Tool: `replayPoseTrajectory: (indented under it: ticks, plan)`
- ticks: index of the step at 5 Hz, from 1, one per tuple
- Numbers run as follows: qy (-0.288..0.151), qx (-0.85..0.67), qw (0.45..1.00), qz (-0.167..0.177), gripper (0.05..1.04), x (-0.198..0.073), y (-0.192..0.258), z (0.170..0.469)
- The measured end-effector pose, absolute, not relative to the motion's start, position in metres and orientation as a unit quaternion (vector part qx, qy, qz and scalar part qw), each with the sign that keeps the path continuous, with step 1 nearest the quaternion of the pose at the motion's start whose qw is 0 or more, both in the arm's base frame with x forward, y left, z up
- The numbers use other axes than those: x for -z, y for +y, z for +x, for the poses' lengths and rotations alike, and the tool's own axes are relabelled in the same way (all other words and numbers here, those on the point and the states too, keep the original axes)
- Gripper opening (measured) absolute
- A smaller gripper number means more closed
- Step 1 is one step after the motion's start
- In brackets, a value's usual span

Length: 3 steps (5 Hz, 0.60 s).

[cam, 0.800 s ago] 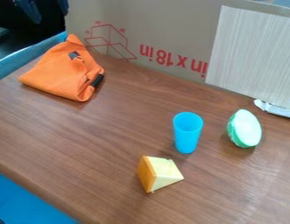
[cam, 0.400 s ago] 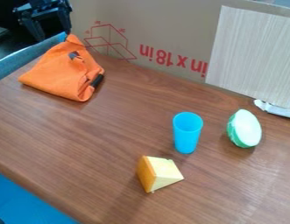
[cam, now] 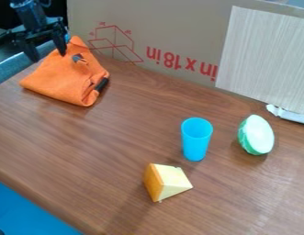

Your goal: Move the cloth to the bottom edge of the table

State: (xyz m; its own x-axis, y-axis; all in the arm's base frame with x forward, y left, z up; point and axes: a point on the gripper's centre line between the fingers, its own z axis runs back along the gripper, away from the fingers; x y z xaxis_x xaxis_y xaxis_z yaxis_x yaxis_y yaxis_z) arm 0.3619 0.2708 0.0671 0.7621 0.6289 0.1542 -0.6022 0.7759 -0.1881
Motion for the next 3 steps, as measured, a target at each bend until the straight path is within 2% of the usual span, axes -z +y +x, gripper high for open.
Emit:
replayPoseTrajectory:
  ticks: [1, 2, 3]
  plan:
    - [-0.105, -0.326, 0.937, -0.063, 1.001, -0.05, 0.272, 0.354]
    - [-0.119, -0.323, 0.938, -0.045, 1.001, -0.046, 0.271, 0.348]
    - [-0.128, -0.322, 0.937, -0.045, 1.001, -0.038, 0.264, 0.351]
